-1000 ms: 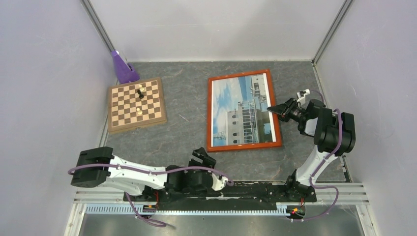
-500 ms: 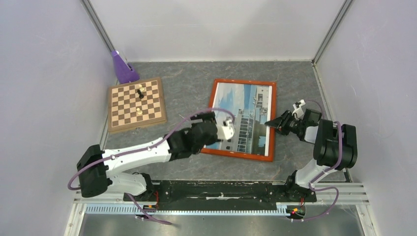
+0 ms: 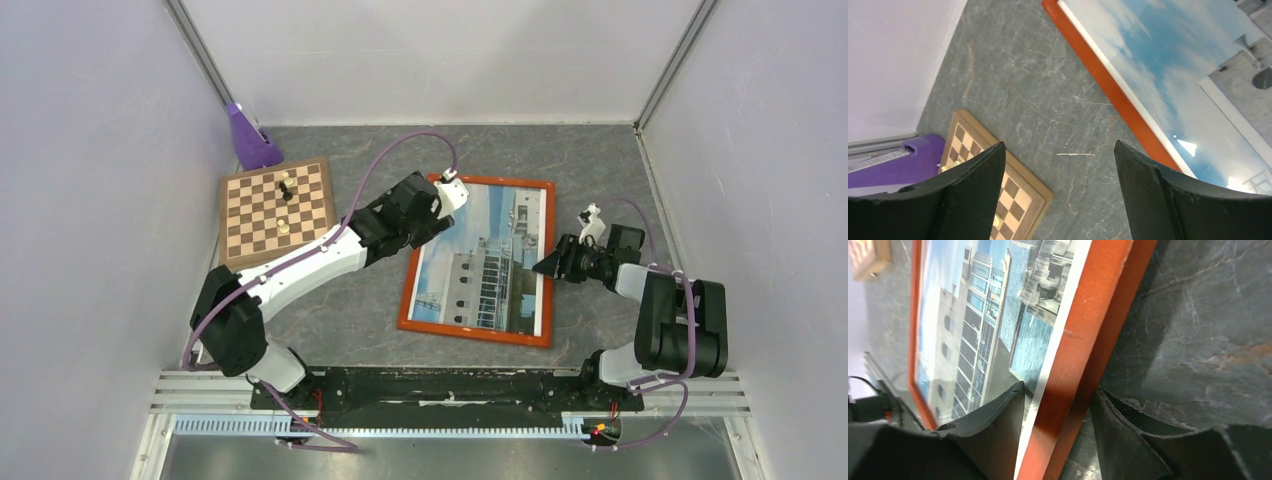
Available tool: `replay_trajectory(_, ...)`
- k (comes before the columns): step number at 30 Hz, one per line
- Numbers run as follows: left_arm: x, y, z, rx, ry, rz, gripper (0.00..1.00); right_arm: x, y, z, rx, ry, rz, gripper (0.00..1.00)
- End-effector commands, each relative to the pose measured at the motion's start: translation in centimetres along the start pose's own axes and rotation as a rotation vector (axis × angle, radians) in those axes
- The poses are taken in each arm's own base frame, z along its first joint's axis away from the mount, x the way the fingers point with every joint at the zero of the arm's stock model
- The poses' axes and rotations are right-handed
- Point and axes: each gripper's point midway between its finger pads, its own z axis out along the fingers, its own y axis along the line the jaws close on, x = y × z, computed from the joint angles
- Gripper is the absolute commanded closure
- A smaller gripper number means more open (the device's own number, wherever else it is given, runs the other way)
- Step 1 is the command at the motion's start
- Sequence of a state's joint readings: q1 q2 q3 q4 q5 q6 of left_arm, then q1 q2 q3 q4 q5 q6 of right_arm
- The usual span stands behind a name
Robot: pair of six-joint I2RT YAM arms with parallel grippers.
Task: Put the photo into the frame
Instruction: Turn over the photo frame at the center of the board, then adjust the photo frame at the center of the board.
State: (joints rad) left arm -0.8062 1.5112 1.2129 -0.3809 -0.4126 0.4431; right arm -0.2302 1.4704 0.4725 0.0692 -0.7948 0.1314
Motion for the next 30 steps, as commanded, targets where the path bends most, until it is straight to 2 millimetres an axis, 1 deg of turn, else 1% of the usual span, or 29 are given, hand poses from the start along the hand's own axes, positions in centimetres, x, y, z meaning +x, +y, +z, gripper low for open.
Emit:
replay_trajectory(1, -1.9, -0.8, 0.0, 0.042, -0.049, -0.088, 0.14, 0.2, -3.8, -0.6, 0.174, 0.034, -0.202, 0.45)
replay_trajectory(2, -1.8, -0.9, 0.1, 0.046, -0.047, -0.087, 0.15, 0.1, -3.8, -0.6, 0.174, 0.032, -0.207, 0.42)
replay_trajectory(3, -1.7, -1.1, 0.1, 0.053, -0.046, -0.085, 0.15, 0.4, -3.7, -0.8, 0.173, 0.048, -0.201, 0.40)
replay_trajectory(7, -1.3, -1.5, 0.3, 0.069, -0.032, -0.070, 0.15, -0.3, -3.6, -1.0, 0.179, 0.047, -0.214, 0.30)
replay_trajectory(10, -0.9, -1.6, 0.4, 0.069, -0.022, -0.063, 0.15, -0.9, -3.4, -1.3, 0.184, 0.041, -0.236, 0.27)
replay_trajectory(14, 0.0, -1.7, 0.9, 0.071, 0.005, -0.075, 0.15, -1.9, -3.3, -2.2, 0.209, 0.044, -0.322, 0.26)
replay_trajectory(17, 1.0, -1.5, 1.5, 0.078, 0.031, -0.118, 0.15, -2.3, -3.2, -2.8, 0.198, 0.075, -0.444, 0.27)
replay_trajectory(19, 1.5, -1.3, 1.9, 0.084, 0.044, -0.162, 0.15, -2.5, -3.1, -3.2, 0.186, 0.097, -0.555, 0.27)
replay_trajectory(24, 3.4, -1.0, 2.8, 0.122, 0.096, -0.283, 0.15, -2.1, -2.7, -4.3, 0.147, 0.159, -0.762, 0.28)
replay_trajectory(30, 5.8, -0.4, 3.4, 0.161, 0.148, -0.378, 0.14, -2.1, -3.2, -6.0, 0.190, 0.194, -0.987, 0.30)
